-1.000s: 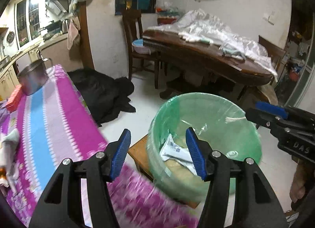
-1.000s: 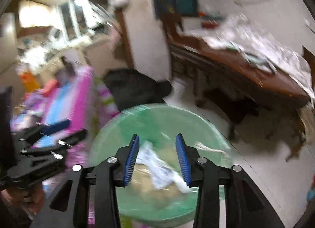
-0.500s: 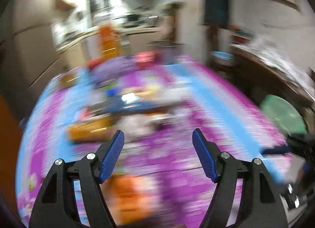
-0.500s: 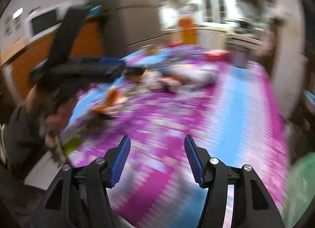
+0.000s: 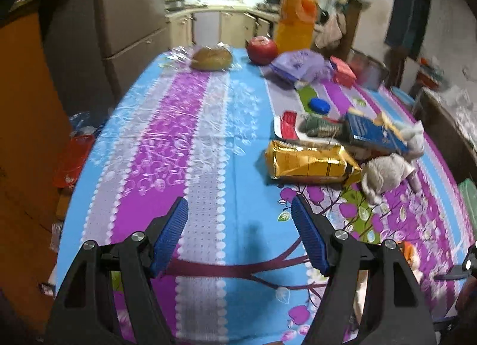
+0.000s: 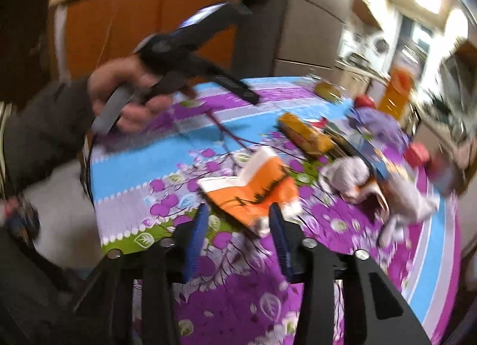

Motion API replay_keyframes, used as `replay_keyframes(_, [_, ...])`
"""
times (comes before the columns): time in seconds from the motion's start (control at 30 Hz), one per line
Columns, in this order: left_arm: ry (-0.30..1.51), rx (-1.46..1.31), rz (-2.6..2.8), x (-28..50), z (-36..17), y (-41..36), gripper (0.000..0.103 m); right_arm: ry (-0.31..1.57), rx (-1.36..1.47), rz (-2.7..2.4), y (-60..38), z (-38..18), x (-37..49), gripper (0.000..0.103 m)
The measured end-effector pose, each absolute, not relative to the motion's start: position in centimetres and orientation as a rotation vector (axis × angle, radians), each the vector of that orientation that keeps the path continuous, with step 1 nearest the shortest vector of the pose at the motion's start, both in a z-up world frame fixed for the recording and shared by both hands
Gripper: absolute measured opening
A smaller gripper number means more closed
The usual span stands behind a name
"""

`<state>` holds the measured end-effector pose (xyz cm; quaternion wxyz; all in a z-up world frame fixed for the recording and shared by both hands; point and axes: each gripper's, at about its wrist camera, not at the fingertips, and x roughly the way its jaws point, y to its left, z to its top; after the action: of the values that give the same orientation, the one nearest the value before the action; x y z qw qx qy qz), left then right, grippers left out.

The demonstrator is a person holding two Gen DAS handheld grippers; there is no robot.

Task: Collect trash
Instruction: 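Return both tools to the table and reach toward the white towel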

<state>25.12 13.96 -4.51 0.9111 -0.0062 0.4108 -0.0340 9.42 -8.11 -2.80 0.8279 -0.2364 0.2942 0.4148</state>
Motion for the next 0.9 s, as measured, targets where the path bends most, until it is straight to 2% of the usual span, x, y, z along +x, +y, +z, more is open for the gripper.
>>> replay_keyframes(0.1, [0.864,0.030,-0.132,25.8,-5.1,13.3,0.069,0.619,-0.601,0.854,-6.2,-4.0,9.7,0.039])
replay_keyframes(0.43, [0.807,0.105,-0.249,27.3,-4.1,10.3,0.069,0.651,-0.642,0.803,-4.2,-6.6,12.2,0.040])
replay_keyframes(0.5, [0.781,0.122,-0.266,27.2,-3.8,9.3,0.073,0.648,-0.625,0.791,-4.3,-6.8,12.3,0.038])
replay_keyframes(0.57, [0.767,0.140,-0.278,27.0,-3.7,8.1,0.073,0.645,-0.577,0.761,-4.7,-6.5,12.6,0.021])
replay_keyframes(0.63, [0.757,0.154,-0.281,27.1,-3.7,7.2,0.073,0.634,-0.512,0.734,-5.6,-5.9,12.7,0.012])
replay_keyframes(0.83, [0.672,0.218,-0.299,25.9,-3.2,3.7,0.073,0.611,-0.261,0.620,-11.6,-3.1,11.6,0.001])
replay_keyframes(0.9, [0.644,0.261,-0.323,25.4,-3.3,2.1,0.073,0.611,-0.175,0.580,-13.7,-2.6,11.5,0.001])
